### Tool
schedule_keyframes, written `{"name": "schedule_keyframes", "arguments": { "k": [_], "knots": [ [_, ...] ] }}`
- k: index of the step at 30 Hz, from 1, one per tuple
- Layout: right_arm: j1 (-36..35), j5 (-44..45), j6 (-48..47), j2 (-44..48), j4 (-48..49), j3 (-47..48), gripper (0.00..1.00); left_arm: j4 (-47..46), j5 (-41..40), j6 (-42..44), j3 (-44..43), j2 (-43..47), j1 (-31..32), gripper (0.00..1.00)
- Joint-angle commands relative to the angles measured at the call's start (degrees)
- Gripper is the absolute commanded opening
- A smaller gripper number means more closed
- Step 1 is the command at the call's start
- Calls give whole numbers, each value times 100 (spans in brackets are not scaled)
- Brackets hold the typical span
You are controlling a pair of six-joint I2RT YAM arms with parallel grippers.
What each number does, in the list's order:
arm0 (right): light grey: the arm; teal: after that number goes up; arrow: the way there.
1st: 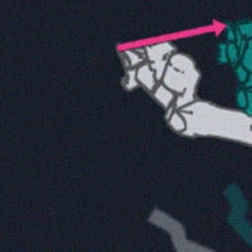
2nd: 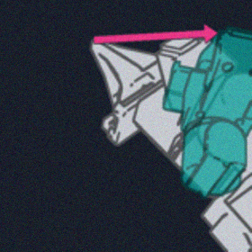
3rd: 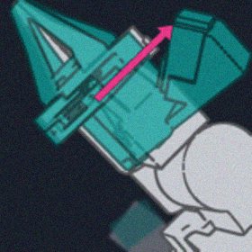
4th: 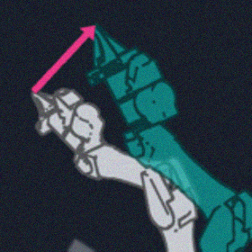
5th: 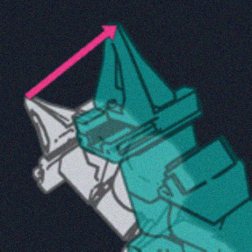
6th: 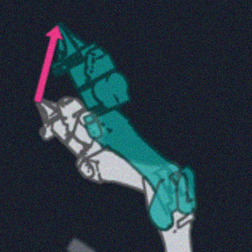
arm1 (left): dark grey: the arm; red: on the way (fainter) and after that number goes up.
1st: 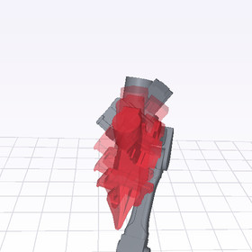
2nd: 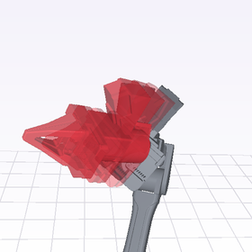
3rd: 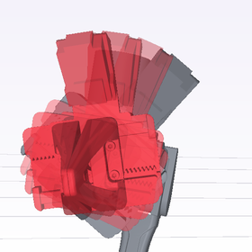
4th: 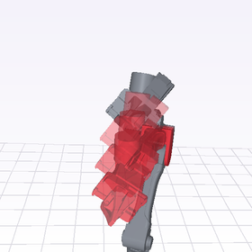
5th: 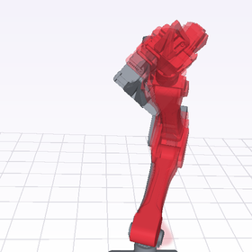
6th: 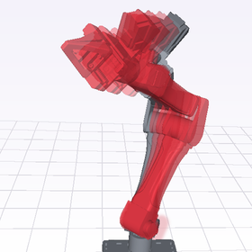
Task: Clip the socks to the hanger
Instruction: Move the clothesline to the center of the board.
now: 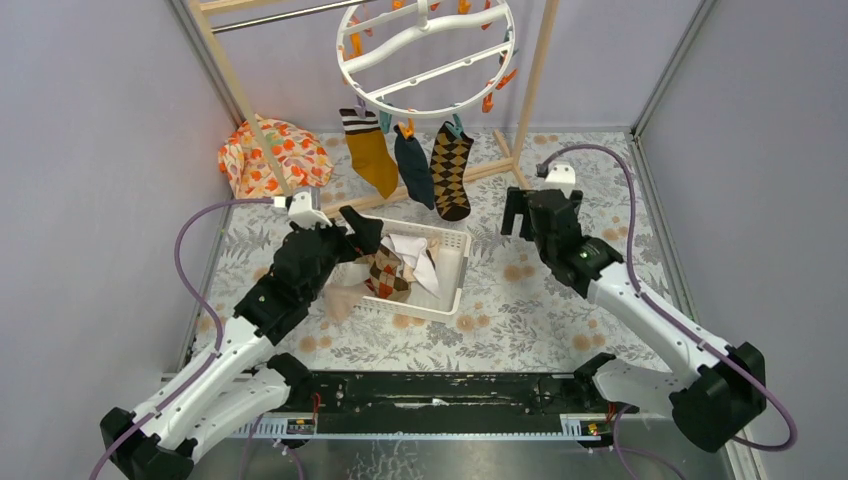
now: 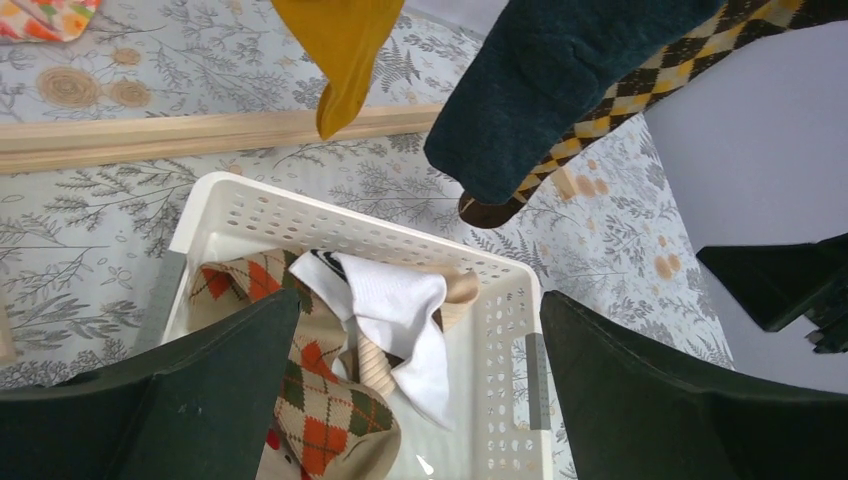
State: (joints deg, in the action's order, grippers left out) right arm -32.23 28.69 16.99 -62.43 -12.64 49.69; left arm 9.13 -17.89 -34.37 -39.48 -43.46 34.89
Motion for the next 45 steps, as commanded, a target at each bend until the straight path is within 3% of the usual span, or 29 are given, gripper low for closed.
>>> {"name": "schedule_keyframes", "arguments": {
  "k": [1,9,12,19,26,34,39,45],
  "knots": [
    [123,-208,-389,-339,532,676,100,-300,-379,45,229,133,17,99],
    [617,-871,-266,-784,807,860,100,-222,-697,-145,401,372,17,99],
    [791,-1011,-283,-1104,805,1007,100,-116,-1121,-621,546,382,13,99],
    [1317,-1295,-483,-2671,981,1889,100,-361,-1921,-1044,365,-676,-272,99],
    [1874,-1433,-741,-4758,838,3449,100,-210,-1712,-1216,-90,-2105,-1508,99],
    [2263,-1551,-803,-6307,189,5058,100,-627,-2043,-1115,220,-2425,-1828,99],
    [2283,-1747,-816,-6545,200,5061,95,-639,-1963,-1144,221,-2960,-2057,99],
    [2293,-1939,-688,-6463,372,4587,88,-654,-1208,-1371,144,-3640,-2478,99]
  ]
}}
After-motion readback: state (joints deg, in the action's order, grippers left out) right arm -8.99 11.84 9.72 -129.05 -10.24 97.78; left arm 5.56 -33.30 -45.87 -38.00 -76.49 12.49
